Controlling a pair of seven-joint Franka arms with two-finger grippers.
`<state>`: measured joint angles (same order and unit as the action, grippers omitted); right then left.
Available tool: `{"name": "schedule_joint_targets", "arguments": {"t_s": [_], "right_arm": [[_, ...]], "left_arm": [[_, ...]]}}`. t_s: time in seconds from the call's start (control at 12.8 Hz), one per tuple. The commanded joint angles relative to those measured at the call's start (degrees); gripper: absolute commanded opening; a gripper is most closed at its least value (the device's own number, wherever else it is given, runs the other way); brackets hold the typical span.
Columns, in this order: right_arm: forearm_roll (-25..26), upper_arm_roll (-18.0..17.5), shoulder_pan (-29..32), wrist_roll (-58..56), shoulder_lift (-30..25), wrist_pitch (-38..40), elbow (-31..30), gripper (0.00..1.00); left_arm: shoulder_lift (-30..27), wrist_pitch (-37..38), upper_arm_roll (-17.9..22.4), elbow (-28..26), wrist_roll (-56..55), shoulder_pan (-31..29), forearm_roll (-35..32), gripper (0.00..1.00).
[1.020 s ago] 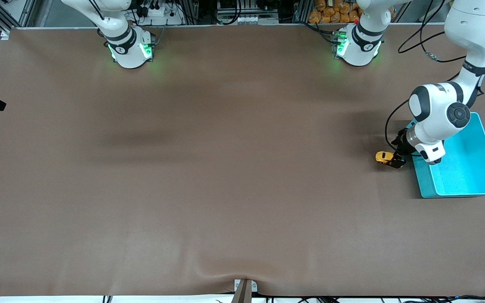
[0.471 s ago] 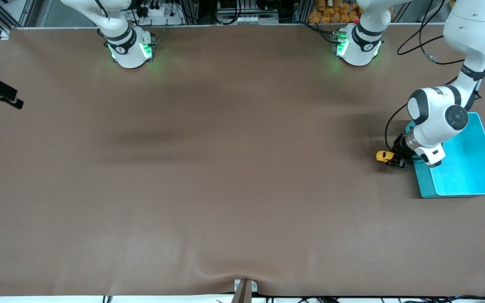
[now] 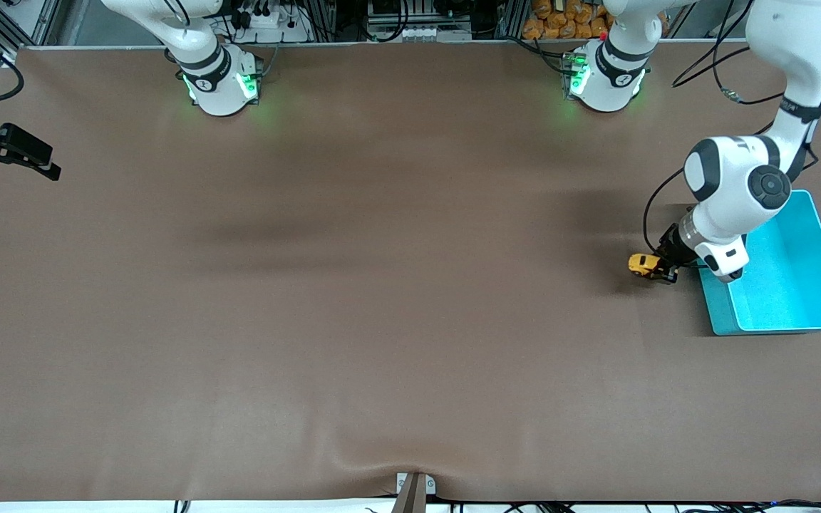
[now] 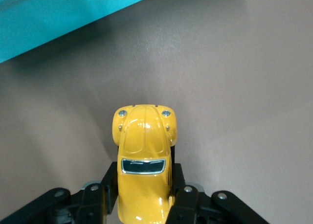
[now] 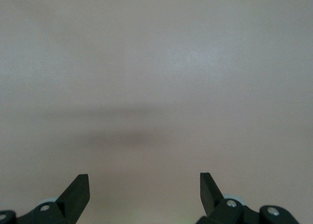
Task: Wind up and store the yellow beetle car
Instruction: 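Lift the car with the left gripper and lower it into the bin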
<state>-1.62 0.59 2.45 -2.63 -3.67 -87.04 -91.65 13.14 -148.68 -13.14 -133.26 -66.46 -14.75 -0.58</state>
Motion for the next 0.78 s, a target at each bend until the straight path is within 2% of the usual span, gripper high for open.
{"name": "schedule_joint_targets", "arguments": {"t_s": [0.0,0.24,0.55,0.71], "right_arm": [[1.27,0.46,-1.74,0.96,-1.69,-0.68,-1.96,1.0],[1.97,2.56,-4.72,0.96,-1.69,-0.32,-1.96,1.0],[1.97,3.89,-6.14,0.6,-1.26,-0.24,-1.96,1.0],[1.97,3.8,-6.05,0.69,-0.38,-0.32,-1.87,1.0]], "left_arm": [[-8.2,7.06,-0.04,-0.95,2.37,-0.2,0.5,0.0],[-10.76,15.4,0.31,2.73,9.3,-0.9,0.5,0.0],[-11.21,24.65,0.49,10.46,26.42,-8.44,0.41,0.0],[-10.86,25.45,0.57,11.44,35.04,-11.26,0.32,0.0]]}}
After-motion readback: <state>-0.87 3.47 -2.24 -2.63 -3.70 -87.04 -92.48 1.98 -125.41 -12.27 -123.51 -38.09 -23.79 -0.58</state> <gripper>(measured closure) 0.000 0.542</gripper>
